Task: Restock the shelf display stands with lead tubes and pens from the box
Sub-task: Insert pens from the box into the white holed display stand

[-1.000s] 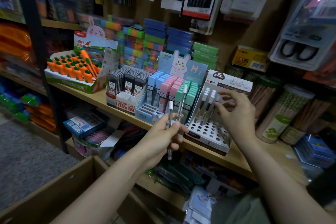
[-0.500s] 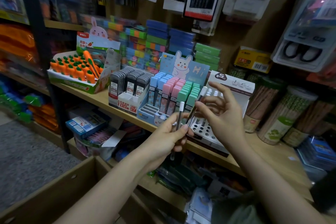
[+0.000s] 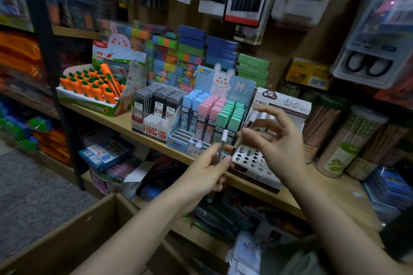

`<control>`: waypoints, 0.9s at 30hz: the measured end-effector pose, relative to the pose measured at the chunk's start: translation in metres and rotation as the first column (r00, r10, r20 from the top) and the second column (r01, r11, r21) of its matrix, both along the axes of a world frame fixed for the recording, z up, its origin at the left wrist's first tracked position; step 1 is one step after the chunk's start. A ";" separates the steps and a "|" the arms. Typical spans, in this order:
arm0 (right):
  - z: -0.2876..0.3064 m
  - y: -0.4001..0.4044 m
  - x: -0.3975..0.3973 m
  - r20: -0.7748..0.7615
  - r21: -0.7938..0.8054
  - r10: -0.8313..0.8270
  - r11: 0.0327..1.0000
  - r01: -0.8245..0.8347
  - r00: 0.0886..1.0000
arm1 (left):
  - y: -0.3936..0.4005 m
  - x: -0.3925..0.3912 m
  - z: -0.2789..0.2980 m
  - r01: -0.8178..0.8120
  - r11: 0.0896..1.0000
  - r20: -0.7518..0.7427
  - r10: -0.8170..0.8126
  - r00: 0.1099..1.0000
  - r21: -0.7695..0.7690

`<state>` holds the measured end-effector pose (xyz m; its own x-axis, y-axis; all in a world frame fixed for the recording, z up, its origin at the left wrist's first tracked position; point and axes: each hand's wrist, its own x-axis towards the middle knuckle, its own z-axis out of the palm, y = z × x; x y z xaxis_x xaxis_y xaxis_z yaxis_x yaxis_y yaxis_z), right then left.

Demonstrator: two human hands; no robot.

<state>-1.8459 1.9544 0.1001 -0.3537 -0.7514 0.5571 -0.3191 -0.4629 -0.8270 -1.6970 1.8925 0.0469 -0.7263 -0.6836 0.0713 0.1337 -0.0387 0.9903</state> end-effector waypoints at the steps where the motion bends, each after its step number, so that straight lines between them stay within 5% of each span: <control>1: 0.004 0.002 -0.004 -0.012 -0.037 -0.030 0.999 0.029 0.999 | 0.000 0.000 0.000 -0.012 1.000 0.005 0.012 1.000 -0.008; 6: 0.012 0.014 -0.040 -0.022 -0.212 -0.332 0.923 0.320 0.943 | -0.007 0.002 0.007 -0.079 0.995 0.038 0.076 0.996 0.065; 10: 0.001 0.013 -0.055 -0.174 -0.195 -0.490 0.867 0.458 0.854 | -0.010 0.001 0.006 -0.080 0.992 0.088 0.072 0.994 0.097; 27: -0.007 0.004 -0.055 -0.355 -0.095 -0.449 0.890 0.446 0.820 | -0.005 0.002 0.001 -0.092 0.994 0.046 0.089 0.995 0.063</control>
